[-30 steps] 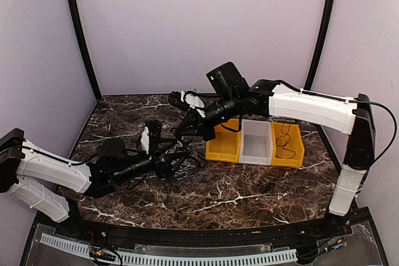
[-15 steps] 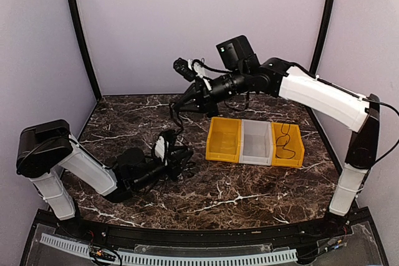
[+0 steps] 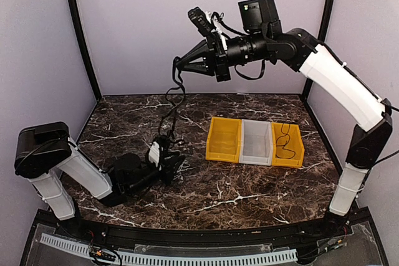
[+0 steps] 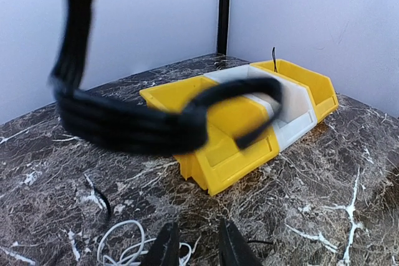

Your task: Untangle the cables

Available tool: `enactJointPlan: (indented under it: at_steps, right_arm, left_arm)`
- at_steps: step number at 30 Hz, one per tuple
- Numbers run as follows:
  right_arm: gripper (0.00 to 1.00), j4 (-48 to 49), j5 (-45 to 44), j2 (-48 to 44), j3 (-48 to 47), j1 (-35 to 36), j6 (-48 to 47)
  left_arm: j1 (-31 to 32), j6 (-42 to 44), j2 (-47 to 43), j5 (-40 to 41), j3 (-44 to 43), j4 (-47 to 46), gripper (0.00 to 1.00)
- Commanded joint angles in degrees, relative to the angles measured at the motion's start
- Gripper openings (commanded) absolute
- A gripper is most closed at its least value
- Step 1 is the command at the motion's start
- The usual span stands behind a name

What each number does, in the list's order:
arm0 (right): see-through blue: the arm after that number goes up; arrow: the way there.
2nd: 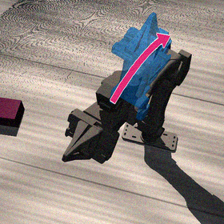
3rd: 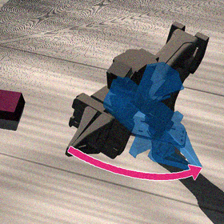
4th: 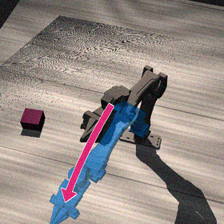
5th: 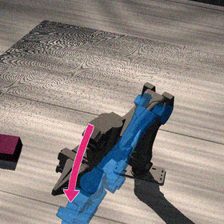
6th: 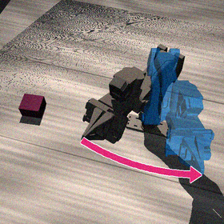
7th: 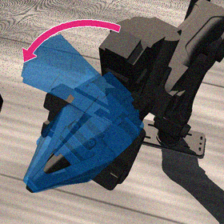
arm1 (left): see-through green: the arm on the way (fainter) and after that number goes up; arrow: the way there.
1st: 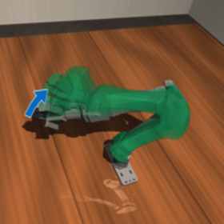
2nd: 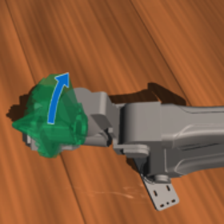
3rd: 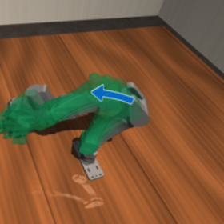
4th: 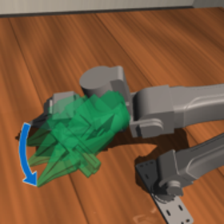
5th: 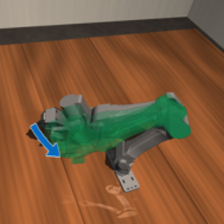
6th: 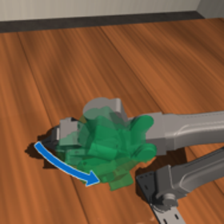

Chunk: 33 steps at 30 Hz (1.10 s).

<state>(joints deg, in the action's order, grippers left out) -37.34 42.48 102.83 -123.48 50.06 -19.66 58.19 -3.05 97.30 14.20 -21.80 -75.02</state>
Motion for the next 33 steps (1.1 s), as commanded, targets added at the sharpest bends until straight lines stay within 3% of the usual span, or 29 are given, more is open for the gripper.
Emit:
enactJointPlan:
  at_steps: [1, 16, 21, 24, 33]
  right_arm:
    - [0.0, -0.88, 0.19, -1.96, -3.81, -0.98, -0.4]
    - [0.0, -1.35, -2.71, -6.36, -2.18, -6.84, -1.92]
    - [0.0, 0.86, -2.59, -9.67, 5.69, -11.19, -1.5]
    - [0.0, 2.4, -2.4, -12.08, 10.67, -14.07, -1.09]
    - [0.0, 4.36, -3.59, -18.6, 23.39, -23.19, -2.28]
  left_arm:
    - [0.34, -1.36, -3.76, 1.5, 2.64, 0.3, 0.23]
    - [0.34, -6.07, -12.37, 6.87, 7.95, 7.56, 0.24]
    - [0.33, -8.45, -13.72, 7.79, 6.34, 12.32, 0.41]
    - [0.34, -10.99, -14.54, 9.02, 3.1, 22.24, 0.52]
    - [0.34, -16.29, -20.28, 11.67, -1.28, 36.24, 0.74]
